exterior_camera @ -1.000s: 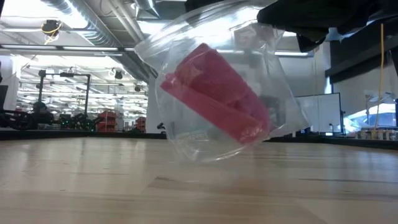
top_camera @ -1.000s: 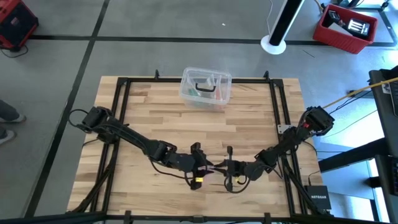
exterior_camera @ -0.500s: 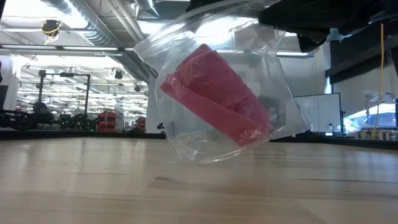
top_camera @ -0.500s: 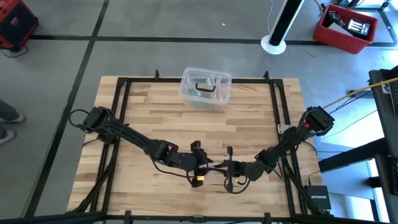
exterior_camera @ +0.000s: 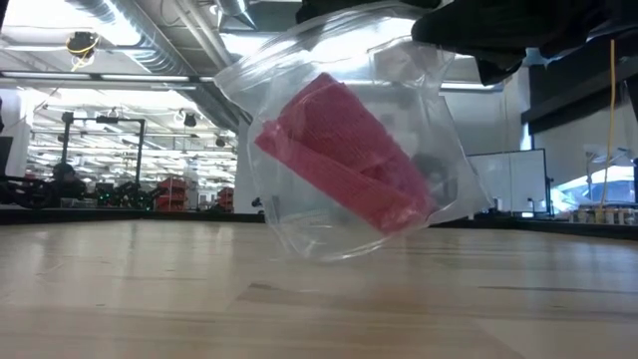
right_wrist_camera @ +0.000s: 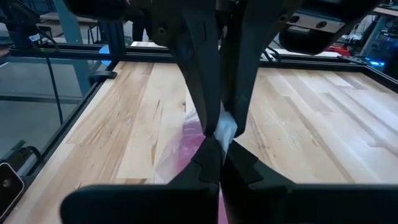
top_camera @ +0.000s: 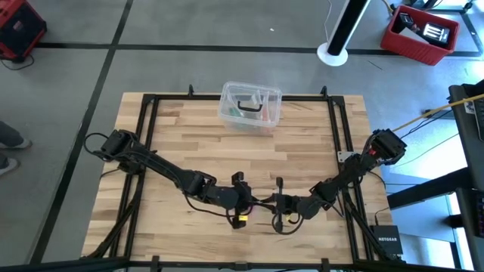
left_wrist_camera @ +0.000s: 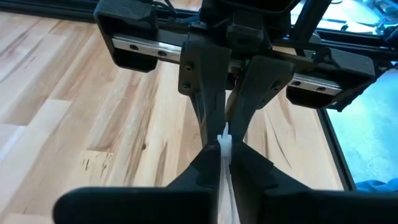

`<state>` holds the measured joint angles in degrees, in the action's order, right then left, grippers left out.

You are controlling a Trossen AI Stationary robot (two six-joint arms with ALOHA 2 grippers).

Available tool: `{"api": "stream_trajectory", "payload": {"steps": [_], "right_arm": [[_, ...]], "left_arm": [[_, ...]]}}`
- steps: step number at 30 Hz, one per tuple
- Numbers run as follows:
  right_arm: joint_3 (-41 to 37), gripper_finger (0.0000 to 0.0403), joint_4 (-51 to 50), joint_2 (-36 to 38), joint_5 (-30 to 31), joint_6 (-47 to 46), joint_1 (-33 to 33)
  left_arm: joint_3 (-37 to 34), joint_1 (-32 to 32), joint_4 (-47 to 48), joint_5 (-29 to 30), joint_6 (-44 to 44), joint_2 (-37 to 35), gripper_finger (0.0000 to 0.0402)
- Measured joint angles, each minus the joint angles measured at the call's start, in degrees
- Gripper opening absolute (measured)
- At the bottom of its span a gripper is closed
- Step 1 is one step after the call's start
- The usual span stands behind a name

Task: Roll bandage
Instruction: Close the transparent zip bag

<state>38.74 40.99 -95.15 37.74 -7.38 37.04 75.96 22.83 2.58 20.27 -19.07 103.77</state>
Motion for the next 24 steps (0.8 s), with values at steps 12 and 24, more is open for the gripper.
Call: {"api": "stream_trajectory", "payload": {"steps": [12,24], "right_arm": [[0.01,0.0001,-1.31,1.52,-1.09,0.42,0.11],[-0.02,0.0,-4.07,5.04,-2.86,0.39,0.13]], "left_arm": [[0.17,1.65,5.34,0.49,-0.91,-0.39,0.0022],[0.09,3.55,14.74,0.24,-3.4,-0.37,0.0012]]}}
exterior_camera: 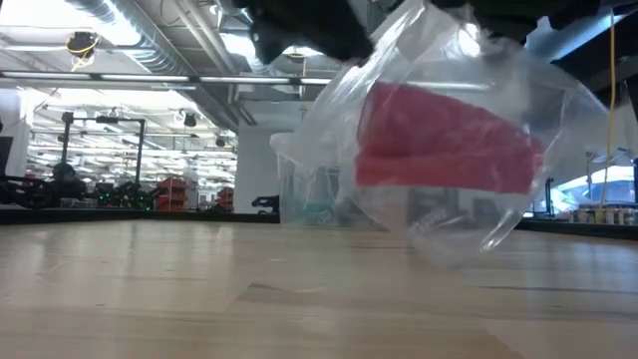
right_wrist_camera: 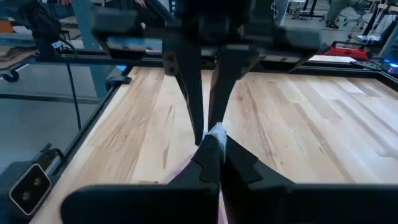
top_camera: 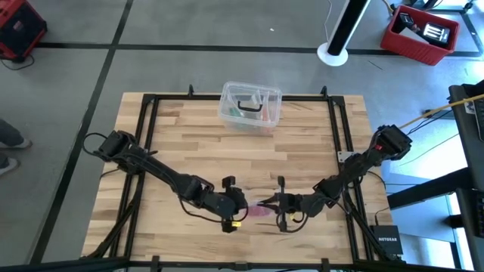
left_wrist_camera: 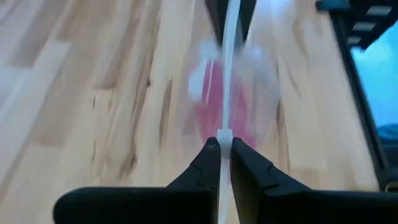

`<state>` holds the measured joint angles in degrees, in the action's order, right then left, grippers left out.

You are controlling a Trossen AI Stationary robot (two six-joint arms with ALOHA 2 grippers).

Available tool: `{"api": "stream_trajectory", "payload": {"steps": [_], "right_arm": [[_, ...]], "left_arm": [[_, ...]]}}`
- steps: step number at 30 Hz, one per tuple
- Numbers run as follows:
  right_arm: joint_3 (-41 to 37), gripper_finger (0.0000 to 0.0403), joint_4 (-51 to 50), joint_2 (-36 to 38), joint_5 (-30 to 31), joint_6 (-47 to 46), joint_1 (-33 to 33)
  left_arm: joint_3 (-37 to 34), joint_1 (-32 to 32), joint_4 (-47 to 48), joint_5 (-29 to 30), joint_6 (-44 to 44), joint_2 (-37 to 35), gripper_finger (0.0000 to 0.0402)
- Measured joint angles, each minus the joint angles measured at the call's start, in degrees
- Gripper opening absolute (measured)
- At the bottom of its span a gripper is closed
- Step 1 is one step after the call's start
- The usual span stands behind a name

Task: Roll bandage
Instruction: Close the transparent zip bag

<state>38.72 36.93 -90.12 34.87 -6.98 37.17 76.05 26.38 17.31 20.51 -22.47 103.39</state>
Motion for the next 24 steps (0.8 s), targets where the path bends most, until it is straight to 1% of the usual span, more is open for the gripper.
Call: {"api": "stream_trajectory", "payload": {"steps": [5,10,15,18,19,21,23,24], "right_arm": [[0.0,0.0,-1.48,1.99,-0.48,0.02,-0.01],[0.0,0.0,-2.39,4.2,-0.54,1.12,-0.02],[0.0,0.0,-3.88,5.87,-0.77,1.44,-0.02],[0.0,0.0,-4.69,6.35,-1.09,1.42,-0.07],[0.0,0.0,-4.72,6.4,-1.01,1.42,-0.07],[0.17,0.0,-5.13,6.74,-0.79,0.73,-0.07],[0.25,0.0,-7.52,6.68,-0.59,-1.27,-0.15],[0.13,0.0,-8.92,6.58,-0.71,-2.28,-0.48]], "left_arm": [[-0.09,1.26,5.13,-0.03,-2.4,0.11,0.0016],[-0.09,2.52,9.52,-0.1,-4.52,0.11,0.0011],[-0.04,3.87,12.32,0.12,-6.61,0.11,0.0015],[-0.04,4.23,12.03,-0.14,-7.3,0.1,0.0028],[-0.02,4.25,12.35,-1.31,-7.46,-0.16,0.0035],[0.49,3.89,16.43,-5.73,-8.54,-0.82,0.0054],[2.39,3.68,19.54,-7.87,-10.87,-2.45,0.008],[3.3,3.63,21.74,-7.97,-12.12,-4.14,0.0094]]}}
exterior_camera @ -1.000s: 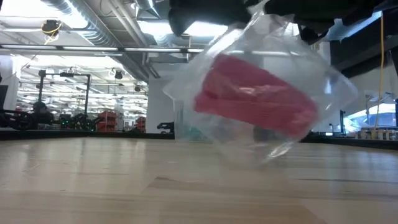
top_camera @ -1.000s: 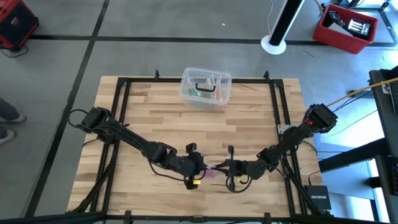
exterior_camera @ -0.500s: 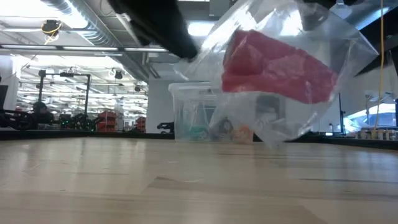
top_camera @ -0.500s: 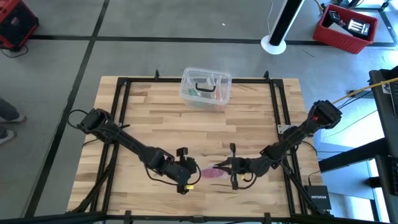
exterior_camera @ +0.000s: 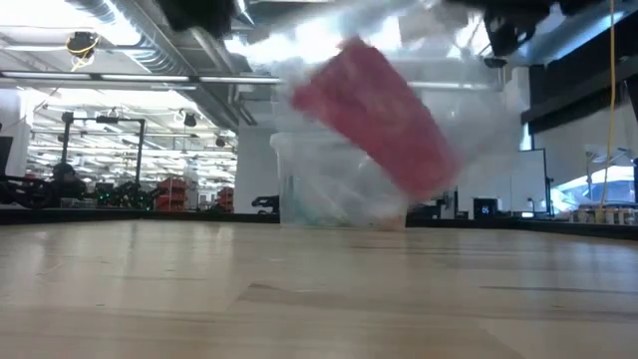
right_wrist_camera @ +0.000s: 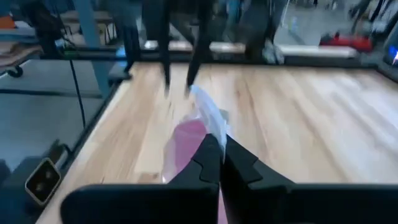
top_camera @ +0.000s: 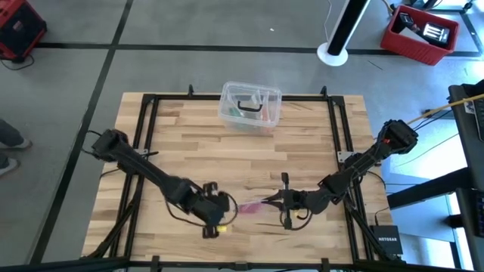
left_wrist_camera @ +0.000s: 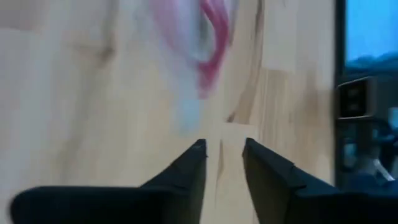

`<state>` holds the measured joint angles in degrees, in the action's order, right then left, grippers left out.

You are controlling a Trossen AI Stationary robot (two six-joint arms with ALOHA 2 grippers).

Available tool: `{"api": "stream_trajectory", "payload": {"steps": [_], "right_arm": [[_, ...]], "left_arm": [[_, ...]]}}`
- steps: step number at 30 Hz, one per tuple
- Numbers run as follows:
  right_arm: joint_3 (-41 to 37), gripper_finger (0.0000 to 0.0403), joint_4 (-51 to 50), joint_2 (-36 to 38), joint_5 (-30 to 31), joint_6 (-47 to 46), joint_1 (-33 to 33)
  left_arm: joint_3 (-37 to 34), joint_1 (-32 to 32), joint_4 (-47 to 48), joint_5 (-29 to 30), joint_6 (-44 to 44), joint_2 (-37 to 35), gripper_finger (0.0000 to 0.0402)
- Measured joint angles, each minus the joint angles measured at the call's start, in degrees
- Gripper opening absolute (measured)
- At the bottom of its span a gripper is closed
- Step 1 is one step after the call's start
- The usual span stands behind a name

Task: Roll bandage
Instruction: Close the transparent zip bag, then open the transparent container

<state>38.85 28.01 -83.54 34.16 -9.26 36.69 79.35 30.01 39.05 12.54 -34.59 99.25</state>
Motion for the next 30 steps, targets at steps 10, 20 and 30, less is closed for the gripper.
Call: {"api": "stream_trajectory", "payload": {"steps": [10,20,30], "right_arm": [[-0.02,0.0,-9.87,-0.08,-0.13,-5.7,-4.25],[-0.13,0.0044,-15.09,-3.45,-3.23,-8.3,-15.34],[9.61,0.0229,-41.46,5.93,-11.8,4.11,-22.89]], "left_arm": [[0.75,4.51,3.72,28.77,6.17,-9.29,0.015],[-7.99,-5.64,3.62,28.43,11.48,-11.76,0.0141],[-17.12,-19.0,-8.05,18.84,22.35,-23.84,0.0141]]}}
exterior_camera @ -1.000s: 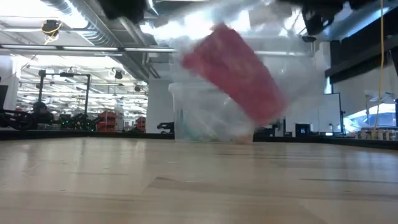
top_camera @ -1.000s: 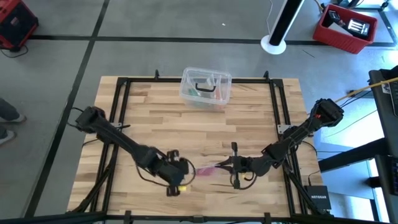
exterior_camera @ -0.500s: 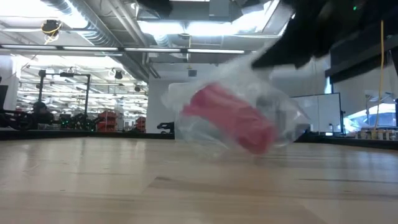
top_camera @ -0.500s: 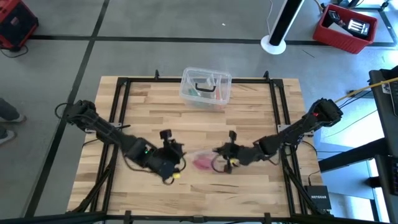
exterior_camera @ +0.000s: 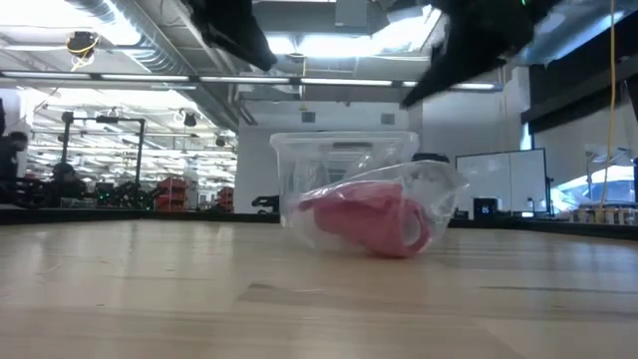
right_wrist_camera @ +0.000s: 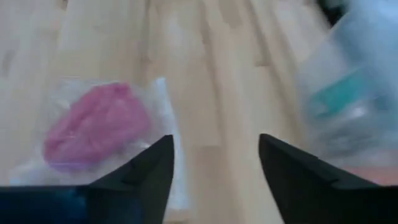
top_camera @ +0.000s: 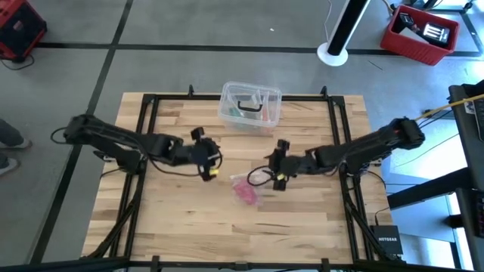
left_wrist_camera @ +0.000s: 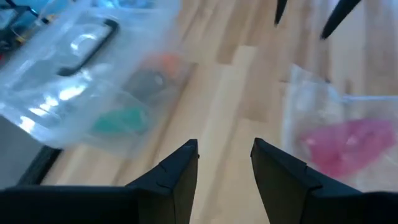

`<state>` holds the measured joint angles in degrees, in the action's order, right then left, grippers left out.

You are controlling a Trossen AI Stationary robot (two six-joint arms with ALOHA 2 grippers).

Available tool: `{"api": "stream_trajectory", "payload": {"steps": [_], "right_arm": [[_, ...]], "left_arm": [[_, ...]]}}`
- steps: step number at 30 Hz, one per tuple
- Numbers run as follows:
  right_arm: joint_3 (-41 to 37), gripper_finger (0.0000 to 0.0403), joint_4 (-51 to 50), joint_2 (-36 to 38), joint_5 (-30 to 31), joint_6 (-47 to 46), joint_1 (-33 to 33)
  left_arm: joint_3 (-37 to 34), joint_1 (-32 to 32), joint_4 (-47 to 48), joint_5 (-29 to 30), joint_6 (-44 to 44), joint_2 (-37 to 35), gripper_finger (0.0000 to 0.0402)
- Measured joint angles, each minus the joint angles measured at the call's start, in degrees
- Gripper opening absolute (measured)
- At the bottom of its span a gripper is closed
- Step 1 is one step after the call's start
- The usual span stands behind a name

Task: Roll bandage
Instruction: Open the transparent container

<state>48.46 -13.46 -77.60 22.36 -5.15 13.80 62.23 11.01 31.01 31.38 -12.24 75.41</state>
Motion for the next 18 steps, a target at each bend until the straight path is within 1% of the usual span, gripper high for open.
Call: {"api": "stream_trajectory", "payload": {"steps": [2,5,7,8,10,11,13,16,18], "right_arm": [[4.2,0.025,-5.95,1.65,1.8,4.8,-1.71],[9.14,0.0264,-11.77,3.84,6.07,12.28,-6.31],[10.93,0.0264,-15.78,5.08,6.21,15.5,-10.8],[11.19,0.0263,-17.5,6.04,5.0,16.2,-13.57],[10.74,0.0257,-18.27,8.59,0.44,16.58,-20.05],[10.07,0.0255,-17.87,10.12,-2.34,16.58,-23.88],[8.06,0.025,-16.19,13.02,-9.0,15.79,-31.9],[5.98,0.0249,-12.73,14.5,-18.99,10.96,-43.55],[4.56,0.0251,-12.45,14.33,-24.58,5.18,-49.66]], "left_arm": [[-0.61,-2.06,-0.84,-0.78,2.51,-1.21,0.0141],[-1.61,-5.64,-1.6,-1.27,5.67,-2.53,0.0141],[-2.53,-8.99,-1.97,-2.99,7.38,-3.16,0.0141],[-3.05,-11.16,-2.54,-4.95,8.23,-3.64,0.0141],[-4.32,-16.91,-5.6,-11.78,9.75,-4.7,0.0141],[-4.91,-20.19,-7.8,-16.15,10.34,-5.21,0.0141],[-6.17,-27.04,-12.05,-23.16,11.39,-6.13,0.0141],[-7.37,-36.97,-15.21,-28.94,12.08,-6.21,0.0141],[-7.55,-43.0,-16.11,-32.42,10.83,-5.45,0.0141]]}}
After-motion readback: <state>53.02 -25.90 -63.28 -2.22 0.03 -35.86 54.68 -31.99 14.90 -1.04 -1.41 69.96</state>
